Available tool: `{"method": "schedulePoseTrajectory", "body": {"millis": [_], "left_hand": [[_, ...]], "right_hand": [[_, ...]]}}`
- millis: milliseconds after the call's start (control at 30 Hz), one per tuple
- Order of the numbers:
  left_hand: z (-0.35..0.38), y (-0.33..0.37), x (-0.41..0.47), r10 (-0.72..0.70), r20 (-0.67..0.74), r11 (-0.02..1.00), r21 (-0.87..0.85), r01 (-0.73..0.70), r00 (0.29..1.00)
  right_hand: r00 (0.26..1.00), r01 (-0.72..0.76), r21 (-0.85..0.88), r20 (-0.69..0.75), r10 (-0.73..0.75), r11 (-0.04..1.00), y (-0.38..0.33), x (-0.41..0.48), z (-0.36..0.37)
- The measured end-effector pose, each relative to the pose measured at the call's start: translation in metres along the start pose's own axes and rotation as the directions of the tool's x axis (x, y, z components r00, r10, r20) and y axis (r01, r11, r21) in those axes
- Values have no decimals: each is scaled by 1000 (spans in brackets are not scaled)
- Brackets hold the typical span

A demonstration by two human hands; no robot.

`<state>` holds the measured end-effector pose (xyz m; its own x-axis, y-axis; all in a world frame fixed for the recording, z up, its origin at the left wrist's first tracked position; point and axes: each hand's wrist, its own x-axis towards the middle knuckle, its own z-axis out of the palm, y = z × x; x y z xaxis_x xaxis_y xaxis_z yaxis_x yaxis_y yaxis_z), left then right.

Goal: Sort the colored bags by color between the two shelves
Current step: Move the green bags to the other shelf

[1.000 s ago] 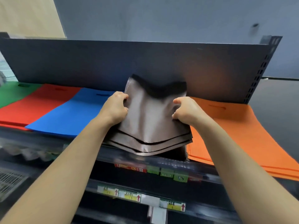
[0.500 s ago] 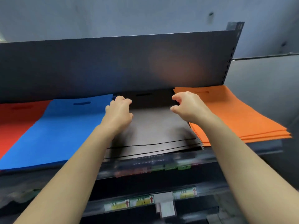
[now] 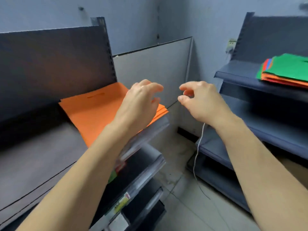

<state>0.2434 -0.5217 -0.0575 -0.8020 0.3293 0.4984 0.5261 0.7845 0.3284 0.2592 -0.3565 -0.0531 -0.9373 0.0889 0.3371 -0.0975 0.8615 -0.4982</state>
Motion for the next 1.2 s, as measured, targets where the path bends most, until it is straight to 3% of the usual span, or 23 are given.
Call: {"method": "schedulePoseTrajectory", "body": {"millis": [300, 567, 933, 1200], "left_hand": [[121, 171, 105, 251, 85, 956, -177, -234, 964], [205, 283, 175, 347, 120, 912, -275, -304, 930], [298, 311, 273, 232, 194, 949, -258, -178, 953], [354, 301, 346, 207, 316, 975, -144, -169, 926]], "right_hand": [[943, -265, -77, -231, 241, 961, 182, 2, -123], [841, -461, -71, -353, 410, 885, 302, 2, -209], [697, -642, -35, -442, 564, 766, 402, 53, -229], [657, -737, -137, -370, 656, 661, 448, 115, -222]]}}
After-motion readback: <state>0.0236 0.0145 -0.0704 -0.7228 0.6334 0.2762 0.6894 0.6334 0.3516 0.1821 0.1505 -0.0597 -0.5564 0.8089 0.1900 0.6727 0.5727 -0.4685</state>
